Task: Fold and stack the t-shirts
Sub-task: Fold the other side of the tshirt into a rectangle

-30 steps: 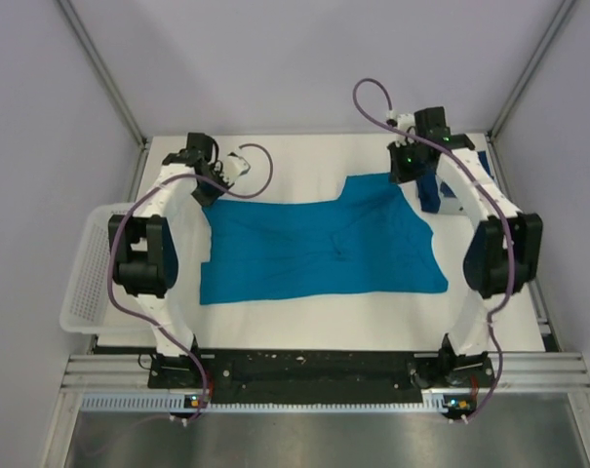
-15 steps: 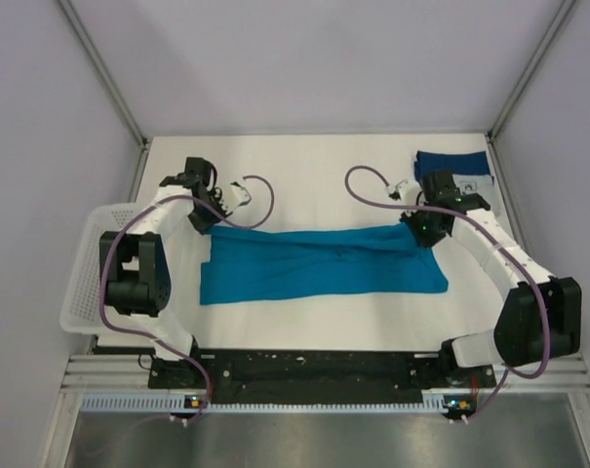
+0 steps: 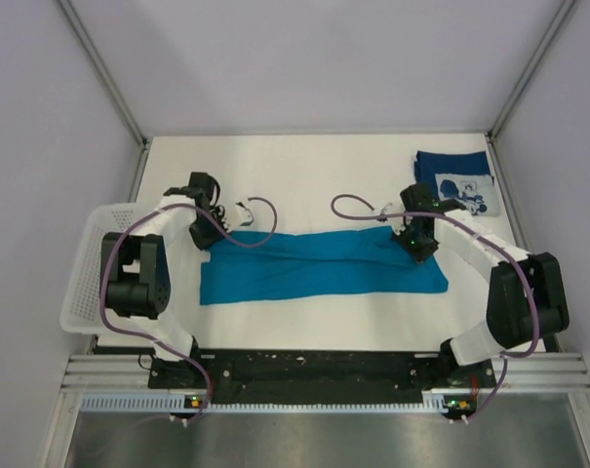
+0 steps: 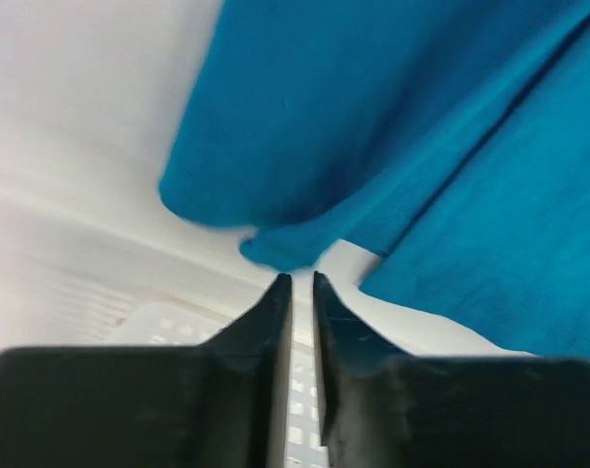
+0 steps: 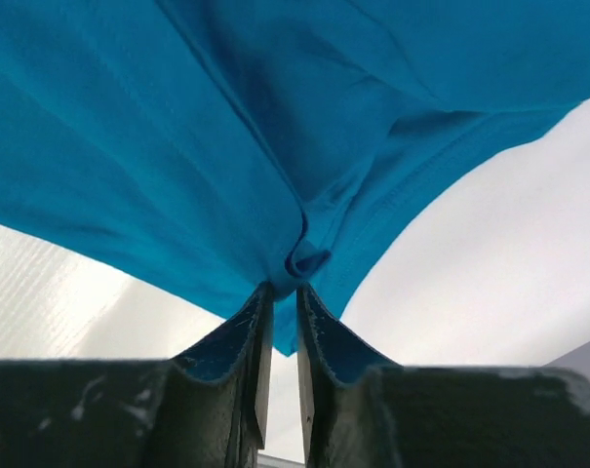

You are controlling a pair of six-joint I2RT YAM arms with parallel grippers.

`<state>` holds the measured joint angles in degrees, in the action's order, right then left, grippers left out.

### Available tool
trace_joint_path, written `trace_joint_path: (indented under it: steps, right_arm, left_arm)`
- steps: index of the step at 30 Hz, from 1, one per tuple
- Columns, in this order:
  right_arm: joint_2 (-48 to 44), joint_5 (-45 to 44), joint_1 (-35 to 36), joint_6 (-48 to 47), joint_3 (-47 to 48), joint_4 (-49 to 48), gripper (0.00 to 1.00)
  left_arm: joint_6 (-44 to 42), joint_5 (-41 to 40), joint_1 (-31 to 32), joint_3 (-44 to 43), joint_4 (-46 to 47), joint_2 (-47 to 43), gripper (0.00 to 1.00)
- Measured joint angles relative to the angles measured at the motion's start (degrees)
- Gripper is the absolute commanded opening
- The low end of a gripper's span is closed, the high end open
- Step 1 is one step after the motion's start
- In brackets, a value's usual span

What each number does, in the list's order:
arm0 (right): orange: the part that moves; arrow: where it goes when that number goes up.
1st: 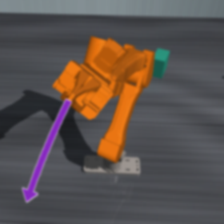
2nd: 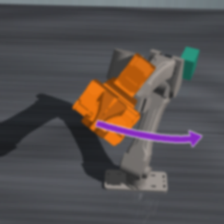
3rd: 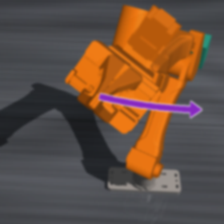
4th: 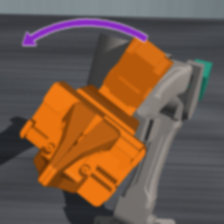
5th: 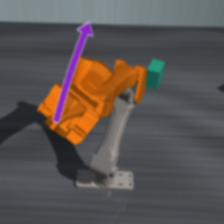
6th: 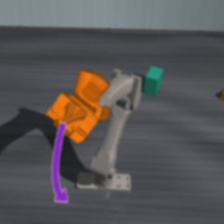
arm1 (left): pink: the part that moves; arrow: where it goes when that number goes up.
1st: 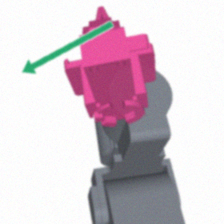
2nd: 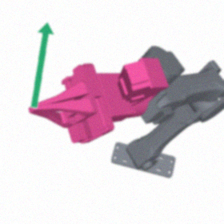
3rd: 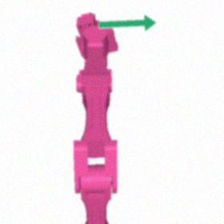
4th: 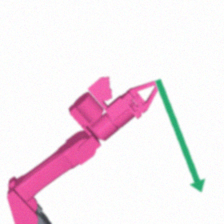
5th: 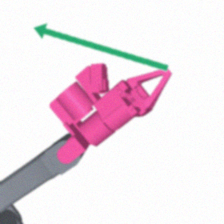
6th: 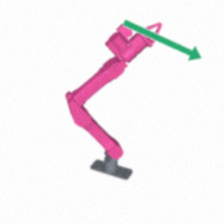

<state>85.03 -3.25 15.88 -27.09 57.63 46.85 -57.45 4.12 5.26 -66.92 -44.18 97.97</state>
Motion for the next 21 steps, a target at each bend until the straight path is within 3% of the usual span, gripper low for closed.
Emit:
trace_joint_path:
  steps: [2,4,8,12,14,16,21]
  right_arm:
    - [0.81,-0.59,0.79,0.07,-0.26,0.35,0.40]
    - [1.49,-1.14,1.36,-0.31,-0.28,1.44,0.45]
    - [1.01,-1.42,1.64,-0.37,-0.26,3.78,0.48]
    - [-3.21,3.56,1.64,0.17,1.18,5.01,0.50]
    - [-5.27,7.39,1.64,1.66,3.10,3.80,0.52]
    - [-5.99,11.65,1.64,4.61,5.16,0.33,0.61]
    - [2.45,20.31,1.68,12.72,9.27,-7.37,0.60]
  left_arm:
    - [-1.27,-0.07,0.00,0.31,-1.64,-0.11,0.51]
    - [-2.49,-0.02,0.00,0.31,-3.21,-0.37,0.63]
    - [-4.79,0.48,-0.02,0.17,-8.26,-2.75,0.61]
    - [-6.12,2.25,-0.02,-1.51,-12.35,-5.79,0.45]
    - [-5.44,3.19,0.00,-2.47,-12.46,-6.27,0.44]
    - [-3.74,4.00,0.00,-3.45,-11.91,-5.77,0.45]
    - [2.67,5.79,0.04,-5.31,-9.14,-1.77,0.47]
